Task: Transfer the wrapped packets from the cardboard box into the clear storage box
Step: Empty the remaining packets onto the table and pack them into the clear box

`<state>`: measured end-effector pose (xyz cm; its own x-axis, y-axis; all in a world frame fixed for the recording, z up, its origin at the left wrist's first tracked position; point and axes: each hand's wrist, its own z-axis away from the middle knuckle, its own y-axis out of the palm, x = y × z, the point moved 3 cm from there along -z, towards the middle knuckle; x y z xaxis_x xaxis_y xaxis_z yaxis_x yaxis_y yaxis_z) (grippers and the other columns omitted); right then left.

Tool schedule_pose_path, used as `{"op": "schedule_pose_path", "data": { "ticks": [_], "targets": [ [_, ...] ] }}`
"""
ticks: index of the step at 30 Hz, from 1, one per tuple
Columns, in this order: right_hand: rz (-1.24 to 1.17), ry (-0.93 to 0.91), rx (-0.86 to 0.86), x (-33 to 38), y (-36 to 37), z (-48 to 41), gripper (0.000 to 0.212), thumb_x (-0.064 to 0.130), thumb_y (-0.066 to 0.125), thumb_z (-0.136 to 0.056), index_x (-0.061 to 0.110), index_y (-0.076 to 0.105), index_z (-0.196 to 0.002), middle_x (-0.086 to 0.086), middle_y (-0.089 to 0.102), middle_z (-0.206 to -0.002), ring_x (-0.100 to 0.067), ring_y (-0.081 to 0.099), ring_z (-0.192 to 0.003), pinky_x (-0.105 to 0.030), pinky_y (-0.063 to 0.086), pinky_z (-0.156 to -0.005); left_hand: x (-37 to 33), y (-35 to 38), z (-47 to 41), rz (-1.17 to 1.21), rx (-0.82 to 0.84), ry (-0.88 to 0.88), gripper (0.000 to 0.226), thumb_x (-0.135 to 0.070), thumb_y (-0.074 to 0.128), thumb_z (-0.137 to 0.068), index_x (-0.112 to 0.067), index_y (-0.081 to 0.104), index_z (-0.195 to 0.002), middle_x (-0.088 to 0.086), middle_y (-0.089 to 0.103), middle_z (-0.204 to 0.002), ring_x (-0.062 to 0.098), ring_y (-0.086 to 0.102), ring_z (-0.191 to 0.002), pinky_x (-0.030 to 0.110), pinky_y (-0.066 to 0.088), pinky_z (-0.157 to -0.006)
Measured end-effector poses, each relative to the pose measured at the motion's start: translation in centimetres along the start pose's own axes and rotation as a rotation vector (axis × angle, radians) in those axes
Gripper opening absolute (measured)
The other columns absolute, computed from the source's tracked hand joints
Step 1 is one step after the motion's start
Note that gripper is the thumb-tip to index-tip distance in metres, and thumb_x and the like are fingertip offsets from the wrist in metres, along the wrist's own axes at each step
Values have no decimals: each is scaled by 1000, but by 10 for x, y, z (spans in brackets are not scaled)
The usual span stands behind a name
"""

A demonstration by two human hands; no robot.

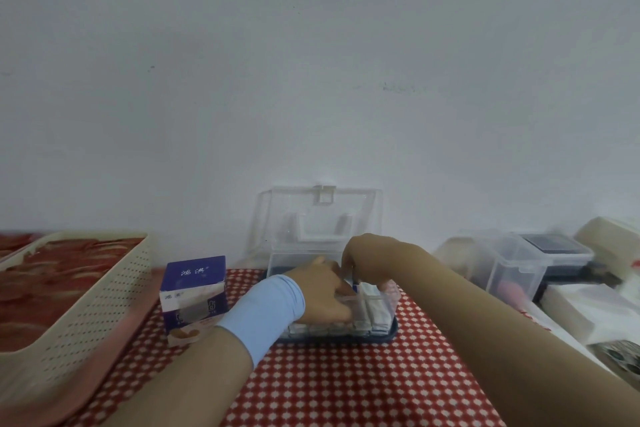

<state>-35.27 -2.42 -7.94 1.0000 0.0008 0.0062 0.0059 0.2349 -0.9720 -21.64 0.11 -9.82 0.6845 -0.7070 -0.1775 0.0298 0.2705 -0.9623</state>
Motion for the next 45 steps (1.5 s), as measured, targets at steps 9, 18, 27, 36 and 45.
{"op": "schedule_pose_path", "data": {
  "ticks": [9, 18, 27, 36, 45],
  "targets": [
    [50, 7, -32, -1, 1, -1, 18, 16, 58, -93, 13, 76, -99, -6, 74, -93, -23, 73, -76, -35, 62, -77, 10, 2, -3, -9, -17, 8, 28, -59, 40, -74, -51, 64, -83, -5, 56, -88, 24, 49, -104, 50, 46, -97],
    [-81, -110, 11, 11, 1, 9, 27, 14, 51, -99, 17, 74, -112, -7, 74, -102, -26, 75, -75, -34, 60, -76, 8, -10, 15, 1, -51, -15, 44, -44, 53, -91, -30, 63, -132, -7, 49, -143, 17, 40, -131, 41, 37, -110],
    [-126, -176, -30, 10, 0, 13, 43, -2, 50, -94, 23, 73, -121, -1, 73, -114, -23, 75, -83, -31, 62, -76, 14, -4, 14, -24, -48, -21, 51, -51, 51, -86, -34, 60, -133, -9, 47, -144, 17, 36, -133, 47, 40, -107],
    [-366, -139, -290, -8, -33, 28, 42, -9, 50, -90, 18, 74, -111, 2, 75, -106, -2, 66, -67, -22, 57, -55, 25, -32, 29, 143, -171, -29, 47, -51, 51, -82, -32, 67, -122, -6, 57, -125, 15, 52, -115, 40, 42, -104],
    [-496, 190, -650, -35, -43, 42, 39, 10, 51, -94, 15, 46, -132, -8, 52, -126, -26, 60, -94, -32, 45, -71, 85, -66, 35, 442, -632, -546, 44, -22, 53, -93, -10, 49, -135, 12, 51, -136, 30, 54, -120, 35, 44, -96]
  ]
}}
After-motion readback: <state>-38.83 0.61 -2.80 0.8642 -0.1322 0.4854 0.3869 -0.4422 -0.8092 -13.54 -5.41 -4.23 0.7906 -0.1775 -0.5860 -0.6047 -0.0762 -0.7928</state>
